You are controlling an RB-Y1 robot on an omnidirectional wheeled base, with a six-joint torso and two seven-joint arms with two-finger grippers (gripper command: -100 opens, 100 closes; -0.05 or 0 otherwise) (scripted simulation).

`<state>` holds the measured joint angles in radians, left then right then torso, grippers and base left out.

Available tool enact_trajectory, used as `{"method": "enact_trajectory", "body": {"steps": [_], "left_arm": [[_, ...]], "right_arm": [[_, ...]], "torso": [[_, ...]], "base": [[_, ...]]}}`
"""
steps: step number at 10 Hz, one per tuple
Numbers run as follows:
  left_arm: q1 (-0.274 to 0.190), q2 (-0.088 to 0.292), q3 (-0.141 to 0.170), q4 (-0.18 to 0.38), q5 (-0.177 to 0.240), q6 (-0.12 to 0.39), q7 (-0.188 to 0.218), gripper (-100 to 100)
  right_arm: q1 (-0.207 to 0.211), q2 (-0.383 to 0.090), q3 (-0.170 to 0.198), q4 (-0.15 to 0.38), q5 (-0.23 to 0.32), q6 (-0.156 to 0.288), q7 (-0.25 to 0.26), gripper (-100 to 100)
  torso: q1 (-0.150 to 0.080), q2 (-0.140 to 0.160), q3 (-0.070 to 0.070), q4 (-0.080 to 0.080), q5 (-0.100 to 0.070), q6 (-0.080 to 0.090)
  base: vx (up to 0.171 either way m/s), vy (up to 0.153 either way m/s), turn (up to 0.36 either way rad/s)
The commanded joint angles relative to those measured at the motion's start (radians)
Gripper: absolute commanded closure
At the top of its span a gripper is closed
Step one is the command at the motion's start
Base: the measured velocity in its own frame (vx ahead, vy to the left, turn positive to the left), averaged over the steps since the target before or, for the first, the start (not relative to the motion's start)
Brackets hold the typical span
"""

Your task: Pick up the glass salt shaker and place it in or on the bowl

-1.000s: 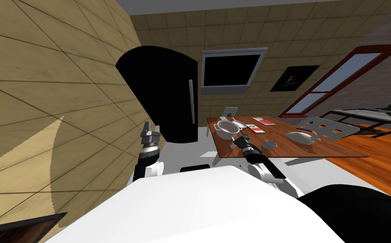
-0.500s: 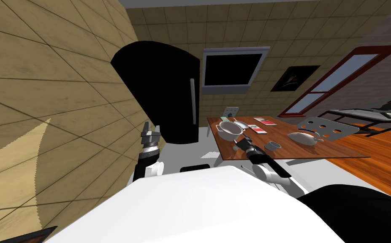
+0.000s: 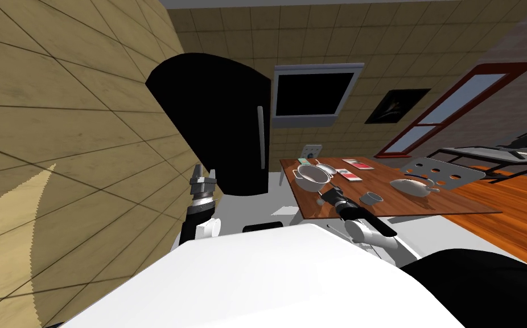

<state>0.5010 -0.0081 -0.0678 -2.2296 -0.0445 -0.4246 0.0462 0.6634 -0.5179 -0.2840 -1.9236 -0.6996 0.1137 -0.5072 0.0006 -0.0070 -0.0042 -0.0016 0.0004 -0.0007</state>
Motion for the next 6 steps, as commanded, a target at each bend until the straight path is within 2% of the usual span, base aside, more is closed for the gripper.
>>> {"method": "enact_trajectory", "body": {"steps": [1, 2, 3, 4, 5, 6], "left_arm": [[0.000, 0.000, 0.000, 0.000, 0.000, 0.000, 0.000, 0], [0.000, 0.000, 0.000, 0.000, 0.000, 0.000, 0.000, 0], [0.000, 0.000, 0.000, 0.000, 0.000, 0.000, 0.000, 0], [0.000, 0.000, 0.000, 0.000, 0.000, 0.000, 0.000, 0], [0.000, 0.000, 0.000, 0.000, 0.000, 0.000, 0.000, 0], [0.000, 0.000, 0.000, 0.000, 0.000, 0.000, 0.000, 0]], "right_arm": [[0.002, -0.011, -0.012, 0.014, -0.018, 0.050, -0.022, -100], [-0.005, -0.026, -0.037, 0.041, -0.050, 0.081, -0.060, -100], [-0.005, -0.026, -0.037, 0.041, -0.050, 0.109, -0.060, -100], [-0.005, -0.026, -0.037, 0.041, -0.050, 0.118, -0.060, -100], [-0.014, -0.041, -0.062, 0.067, -0.080, 0.152, -0.098, -100], [-0.014, -0.041, -0.062, 0.067, -0.080, 0.180, -0.098, -100]], "torso": [[0.000, 0.000, 0.000, 0.000, 0.000, 0.000], [0.000, 0.000, 0.000, 0.000, 0.000, 0.000], [0.000, 0.000, 0.000, 0.000, 0.000, 0.000], [-0.001, 0.001, 0.000, 0.000, 0.000, 0.000], [-0.003, 0.003, 0.002, 0.000, -0.001, 0.000], [-0.002, 0.002, 0.001, 0.001, 0.000, 0.000]], "base": [[0.080, 0.047, -0.011], [0.082, 0.047, -0.013], [0.061, 0.031, -0.010], [0.019, 0.007, 0.001], [0.041, 0.019, -0.003], [0.047, 0.018, -0.005]]}}
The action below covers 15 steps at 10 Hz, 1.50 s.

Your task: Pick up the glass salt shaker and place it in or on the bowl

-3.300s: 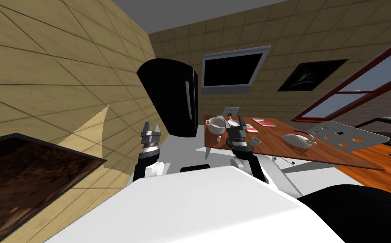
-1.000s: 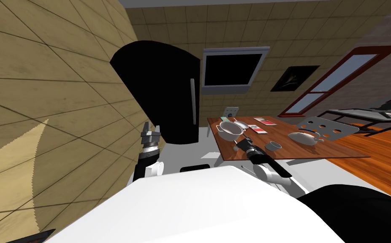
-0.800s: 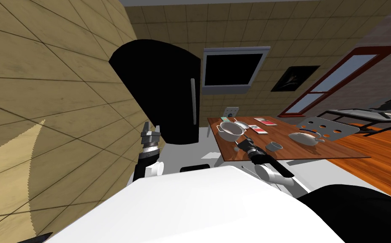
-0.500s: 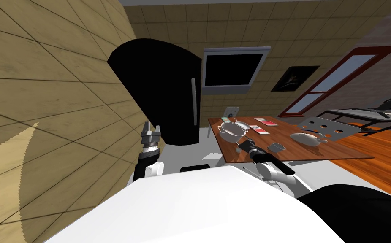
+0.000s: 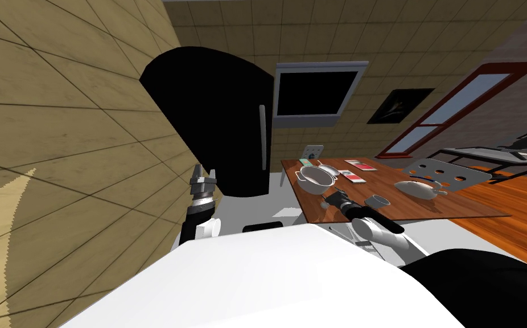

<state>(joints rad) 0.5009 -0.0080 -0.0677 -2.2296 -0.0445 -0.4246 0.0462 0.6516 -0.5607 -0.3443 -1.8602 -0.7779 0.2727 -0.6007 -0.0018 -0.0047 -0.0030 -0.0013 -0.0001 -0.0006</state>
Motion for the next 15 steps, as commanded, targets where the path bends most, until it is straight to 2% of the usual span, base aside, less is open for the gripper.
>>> {"method": "enact_trajectory", "body": {"steps": [1, 2, 3, 4, 5, 6, 7, 8, 9, 10, 11, 12, 13, 14, 15], "left_arm": [[0.000, 0.000, 0.000, 0.000, 0.000, 0.000, 0.000, 0], [0.000, 0.000, 0.000, 0.000, 0.000, 0.000, 0.000, 0], [0.000, 0.000, 0.000, 0.000, 0.000, 0.000, 0.000, 0], [0.000, 0.000, 0.000, 0.000, 0.000, 0.000, 0.000, 0], [0.000, 0.000, 0.000, 0.000, 0.000, 0.000, 0.000, 0], [0.000, 0.000, 0.000, 0.000, 0.000, 0.000, 0.000, 0], [0.000, 0.000, 0.000, 0.000, 0.000, 0.000, 0.000, 0], [0.000, 0.000, 0.000, 0.000, 0.000, 0.000, 0.000, 0], [0.000, 0.000, 0.000, 0.000, 0.000, 0.000, 0.000, 0], [0.000, 0.000, 0.000, 0.000, 0.000, 0.000, 0.000, 0], [0.000, 0.000, 0.000, 0.000, 0.000, 0.000, 0.000, 0], [0.000, 0.000, 0.000, 0.000, 0.000, 0.000, 0.000, 0], [0.000, 0.000, 0.000, 0.000, 0.000, 0.000, 0.000, 0], [0.000, 0.000, 0.000, 0.000, 0.000, 0.000, 0.000, 0], [0.000, 0.000, 0.000, 0.000, 0.000, 0.000, 0.000, 0]], "right_arm": [[-0.013, -0.012, -0.026, 0.030, -0.030, 0.050, -0.043, -100], [-0.013, -0.012, -0.026, 0.030, -0.030, 0.082, -0.043, -100], [-0.024, -0.024, -0.050, 0.056, -0.057, 0.112, -0.082, -100], [-0.024, -0.024, -0.050, 0.056, -0.057, 0.143, -0.082, -100], [-0.024, -0.024, -0.050, 0.056, -0.057, 0.150, -0.082, -100], [-0.035, -0.035, -0.072, 0.082, -0.082, 0.187, -0.120, -100], [-0.035, -0.035, -0.072, 0.082, -0.082, 0.213, -0.120, -100], [-0.048, -0.045, -0.094, 0.107, -0.106, 0.244, -0.158, -100], [-0.048, -0.045, -0.094, 0.107, -0.106, 0.272, -0.158, -100], [-0.060, -0.053, -0.113, 0.131, -0.128, 0.300, -0.195, -100], [-0.060, -0.053, -0.113, 0.131, -0.128, 0.334, -0.195, -100], [-0.072, -0.060, -0.131, 0.155, -0.148, 0.363, -0.230, -100], [-0.072, -0.060, -0.131, 0.155, -0.148, 0.389, -0.230, -100], [-0.072, -0.060, -0.131, 0.155, -0.148, 0.394, -0.230, -100], [-0.084, -0.065, -0.147, 0.178, -0.166, 0.435, -0.265, -100]], "torso": [[0.000, 0.000, 0.000, 0.000, 0.000, 0.000], [0.000, -0.002, -0.001, 0.000, 0.000, 0.000], [0.000, -0.001, -0.001, 0.000, 0.000, 0.000], [-0.001, -0.001, -0.001, 0.000, 0.000, 0.000], [-0.001, 0.000, 0.000, 0.000, 0.000, 0.000], [-0.001, 0.001, 0.001, 0.000, 0.000, 0.000], [-0.001, 0.001, 0.001, 0.000, 0.000, 0.000], [-0.001, 0.001, 0.000, 0.000, 0.000, 0.000], [-0.002, 0.000, 0.000, 0.000, 0.000, 0.000], [-0.002, 0.000, 0.000, 0.000, 0.000, 0.000], [-0.002, 0.000, 0.000, 0.000, 0.000, 0.000], [-0.002, 0.000, 0.000, 0.000, -0.001, 0.000], [-0.003, 0.000, 0.000, 0.000, -0.001, 0.000], [-0.003, 0.001, 0.001, 0.000, -0.001, 0.000], [-0.002, 0.002, 0.001, 0.000, -0.001, 0.000]], "base": [[0.072, 0.018, 0.001], [0.058, 0.012, 0.004], [0.057, 0.009, 0.006], [0.046, 0.004, 0.009], [0.019, -0.002, 0.001], [0.031, 0.002, 0.015], [0.039, -0.003, 0.008], [0.041, -0.018, 0.022], [0.041, -0.012, 0.015], [0.052, -0.013, 0.020], [0.042, -0.017, 0.019], [0.037, -0.026, 0.030], [0.027, -0.024, 0.017], [0.010, -0.010, 0.000], [0.015, -0.019, 0.032]]}}
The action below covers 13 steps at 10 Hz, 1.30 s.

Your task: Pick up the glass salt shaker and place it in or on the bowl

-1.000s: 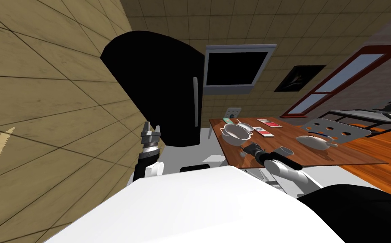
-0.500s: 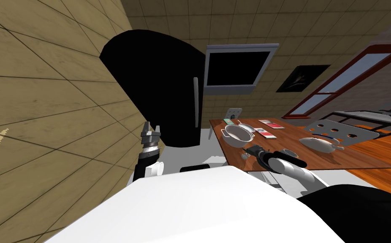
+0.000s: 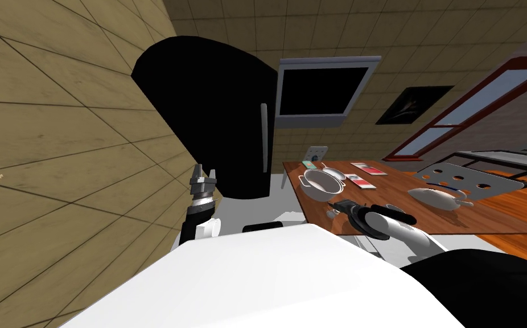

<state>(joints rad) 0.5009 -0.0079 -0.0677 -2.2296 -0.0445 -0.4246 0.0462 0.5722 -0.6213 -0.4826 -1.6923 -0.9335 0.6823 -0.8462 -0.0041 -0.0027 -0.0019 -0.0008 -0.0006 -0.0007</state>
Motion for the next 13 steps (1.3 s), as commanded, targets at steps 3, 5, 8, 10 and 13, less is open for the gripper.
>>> {"method": "enact_trajectory", "body": {"steps": [3, 5, 8, 10, 13], "left_arm": [[0.000, 0.000, 0.000, 0.000, 0.000, 0.000, 0.000, 0], [0.000, 0.000, 0.000, 0.000, 0.000, 0.000, 0.000, 0], [0.000, 0.000, 0.000, 0.000, 0.000, 0.000, 0.000, 0], [0.000, 0.000, 0.000, 0.000, 0.000, 0.000, 0.000, 0], [0.000, 0.000, 0.000, 0.000, 0.000, 0.000, 0.000, 0]], "right_arm": [[-0.016, -0.008, -0.023, 0.032, -0.027, 0.094, -0.052, -100], [-0.026, -0.009, -0.035, 0.054, -0.041, 0.145, -0.082, -100], [-0.042, -0.006, -0.051, 0.095, -0.065, 0.230, -0.136, -100], [-0.048, -0.001, -0.055, 0.115, -0.074, 0.274, -0.160, -100], [-0.053, 0.015, -0.055, 0.150, -0.088, 0.338, -0.196, -100]], "torso": [[-0.001, -0.001, 0.000, 0.000, 0.000, 0.000], [-0.002, -0.001, 0.000, 0.000, 0.000, 0.000], [-0.001, 0.001, 0.000, 0.000, 0.000, 0.000], [-0.001, 0.000, 0.000, 0.000, 0.000, 0.000], [-0.002, 0.001, 0.000, 0.000, -0.001, 0.000]], "base": [[0.025, -0.029, 0.024], [0.022, -0.039, 0.031], [0.009, -0.041, 0.027], [0.013, -0.036, 0.025], [0.006, -0.050, 0.029]]}}
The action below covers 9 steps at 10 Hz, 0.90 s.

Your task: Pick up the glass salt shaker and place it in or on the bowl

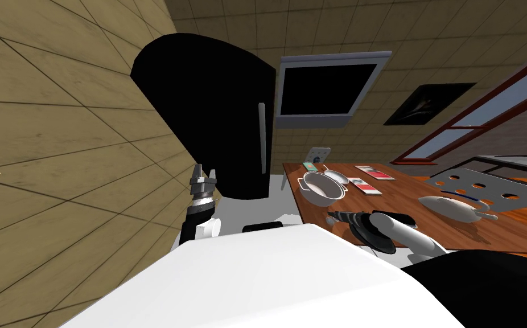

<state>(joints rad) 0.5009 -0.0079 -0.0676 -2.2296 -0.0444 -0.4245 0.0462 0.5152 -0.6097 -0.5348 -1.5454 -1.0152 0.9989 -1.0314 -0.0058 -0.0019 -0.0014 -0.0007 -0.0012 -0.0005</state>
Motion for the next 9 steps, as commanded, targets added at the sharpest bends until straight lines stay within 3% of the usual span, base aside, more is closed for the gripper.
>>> {"method": "enact_trajectory", "body": {"steps": [1, 2, 3, 4, 5, 7, 8, 9], "left_arm": [[0.000, 0.000, 0.000, 0.000, 0.000, 0.000, 0.000, 0], [0.000, 0.000, 0.000, 0.000, 0.000, 0.000, 0.000, 0], [0.000, 0.000, 0.000, 0.000, 0.000, 0.000, 0.000, 0], [0.000, 0.000, 0.000, 0.000, 0.000, 0.000, 0.000, 0], [0.000, 0.000, 0.000, 0.000, 0.000, 0.000, 0.000, 0], [0.000, 0.000, 0.000, 0.000, 0.000, 0.000, 0.000, 0], [0.000, 0.000, 0.000, 0.000, 0.000, 0.000, 0.000, 0], [0.000, 0.000, 0.000, 0.000, 0.000, 0.000, 0.000, 0]], "right_arm": [[0.005, 0.013, 0.001, 0.019, -0.010, 0.044, -0.024, -100], [0.007, 0.021, 0.005, 0.032, -0.013, 0.061, -0.033, -100], [0.007, 0.020, 0.006, 0.019, -0.006, 0.044, -0.027, -100], [0.008, 0.022, 0.006, 0.018, -0.006, 0.049, -0.031, 0], [-0.010, 0.042, 0.018, 0.051, 0.010, 0.023, -0.011, -100], [-0.007, 0.044, 0.018, 0.047, 0.011, 0.024, -0.014, -100], [-0.008, 0.045, 0.018, 0.049, 0.011, 0.021, -0.010, 100], [-0.008, 0.045, 0.018, 0.049, 0.011, 0.022, -0.011, 100]], "torso": [[0.000, 0.000, 0.000, 0.000, 0.000, 0.000], [0.000, 0.000, 0.000, 0.000, 0.000, 0.000], [0.000, 0.000, 0.000, 0.000, 0.000, 0.000], [0.001, 0.000, 0.000, 0.000, 0.000, 0.000], [0.003, 0.000, 0.000, 0.000, 0.001, 0.000], [0.002, -0.001, -0.001, 0.000, 0.001, 0.000], [0.003, -0.001, 0.000, 0.000, 0.001, 0.000], [0.003, 0.000, 0.000, 0.000, 0.001, 0.000]], "base": [[0.004, -0.048, 0.036], [0.000, -0.055, 0.024], [-0.002, -0.025, 0.003], [0.000, 0.000, 0.000], [0.017, -0.016, 0.005], [0.021, -0.011, 0.006], [0.000, 0.000, 0.000], [0.000, 0.000, 0.000]]}}
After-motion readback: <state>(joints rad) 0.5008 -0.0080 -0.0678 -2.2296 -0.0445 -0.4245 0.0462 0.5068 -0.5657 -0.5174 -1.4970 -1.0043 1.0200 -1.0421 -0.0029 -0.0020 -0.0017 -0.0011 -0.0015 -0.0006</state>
